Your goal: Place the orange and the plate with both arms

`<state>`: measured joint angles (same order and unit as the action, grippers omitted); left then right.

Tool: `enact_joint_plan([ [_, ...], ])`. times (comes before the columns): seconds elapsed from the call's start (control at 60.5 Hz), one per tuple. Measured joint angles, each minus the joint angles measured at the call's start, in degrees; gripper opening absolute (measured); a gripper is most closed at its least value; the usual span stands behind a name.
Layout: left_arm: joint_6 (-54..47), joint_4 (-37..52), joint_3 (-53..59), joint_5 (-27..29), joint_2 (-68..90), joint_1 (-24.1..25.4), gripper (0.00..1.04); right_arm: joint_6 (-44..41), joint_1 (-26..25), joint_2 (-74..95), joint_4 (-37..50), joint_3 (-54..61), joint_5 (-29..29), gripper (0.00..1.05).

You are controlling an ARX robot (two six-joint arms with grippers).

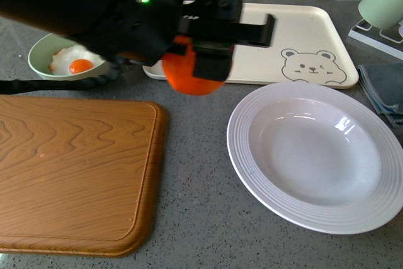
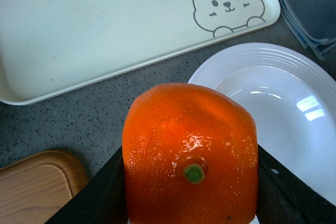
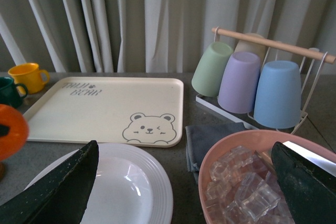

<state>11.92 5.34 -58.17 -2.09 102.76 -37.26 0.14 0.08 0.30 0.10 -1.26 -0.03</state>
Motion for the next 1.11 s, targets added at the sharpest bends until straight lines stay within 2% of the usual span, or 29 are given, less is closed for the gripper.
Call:
enact_joint_plan([
  [0.297,0.2,-0.5,-5.7,-0.4,7.7,-5.1,0.50,0.0,0.0,0.0,0.0,0.0,0.0,0.96],
  [0.363,0.1,-0.5,-6.7,-2.9,9.2,-5.7,0.50,0.0,0.0,0.0,0.0,0.0,0.0,0.96],
  [0.661,-2.8,-2.8,-10.4,-7.7,15.2,-7.0,0.50,0.0,0.0,0.0,0.0,0.0,0.0,0.96],
  [1.107,-6.1,-4.4,-15.5,-8.5,20.6,-7.5,0.50,0.0,0.0,0.0,0.0,0.0,0.0,0.96],
])
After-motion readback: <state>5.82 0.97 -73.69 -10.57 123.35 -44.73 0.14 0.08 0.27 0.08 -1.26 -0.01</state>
